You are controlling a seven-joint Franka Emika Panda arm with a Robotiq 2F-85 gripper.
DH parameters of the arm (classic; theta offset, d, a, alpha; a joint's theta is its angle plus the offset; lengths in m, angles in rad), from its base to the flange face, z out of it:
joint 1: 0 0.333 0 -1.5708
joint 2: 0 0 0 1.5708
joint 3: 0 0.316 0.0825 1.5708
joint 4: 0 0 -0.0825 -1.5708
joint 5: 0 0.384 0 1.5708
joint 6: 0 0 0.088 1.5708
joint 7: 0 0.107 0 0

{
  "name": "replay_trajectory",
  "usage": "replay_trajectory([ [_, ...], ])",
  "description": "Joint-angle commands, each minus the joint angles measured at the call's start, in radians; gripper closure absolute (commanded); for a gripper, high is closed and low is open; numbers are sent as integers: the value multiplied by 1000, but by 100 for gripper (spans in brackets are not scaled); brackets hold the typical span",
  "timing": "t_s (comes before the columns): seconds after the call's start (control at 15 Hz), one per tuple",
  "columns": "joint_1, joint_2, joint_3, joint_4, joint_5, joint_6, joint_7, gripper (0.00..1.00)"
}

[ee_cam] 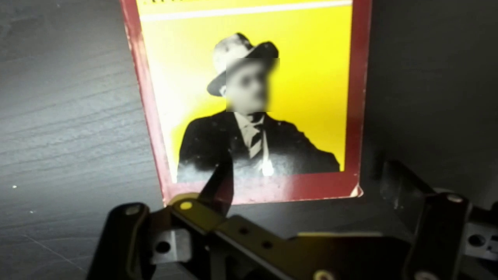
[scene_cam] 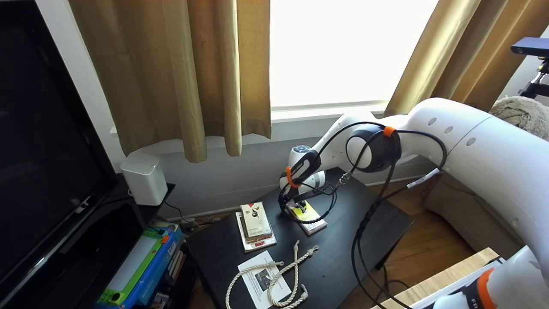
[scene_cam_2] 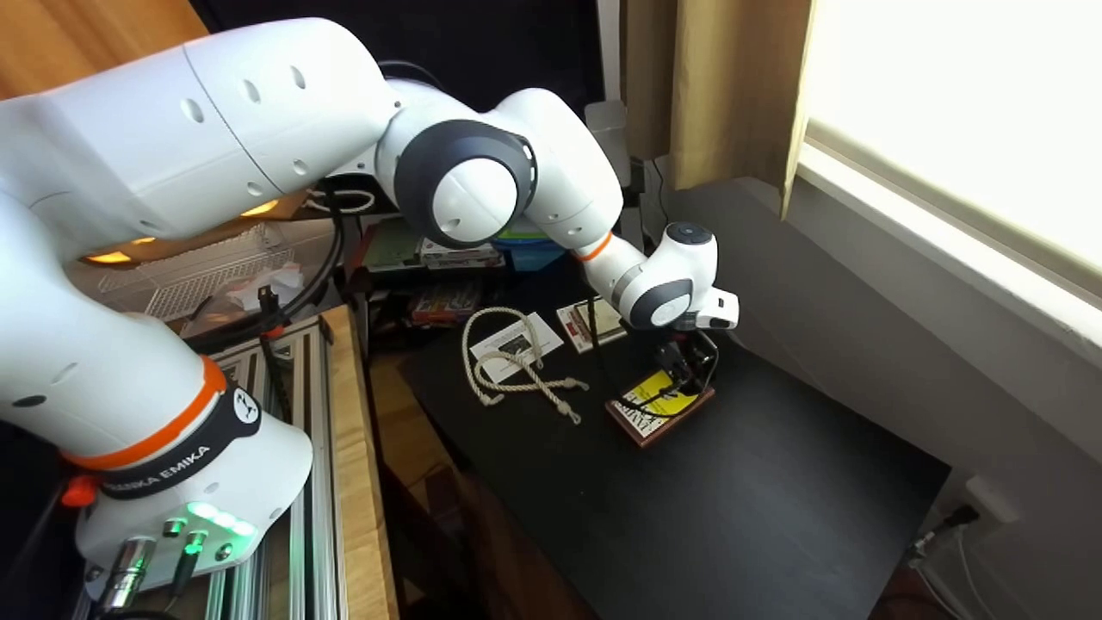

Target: Rotate the book on the right side of table anticlockwise three times

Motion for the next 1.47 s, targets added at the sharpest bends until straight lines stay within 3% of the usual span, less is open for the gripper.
replay_trajectory([
  [0.0, -7, 12, 36, -12, -29, 0, -64, 0],
  [0.2, 4, 10, 23, -2, -31, -14, -60, 0],
  [1.0, 91, -234, -95, -305, -21, 66, 0, 0],
  [1.4, 37, -408, -28, -503, -43, 33, -50, 0],
])
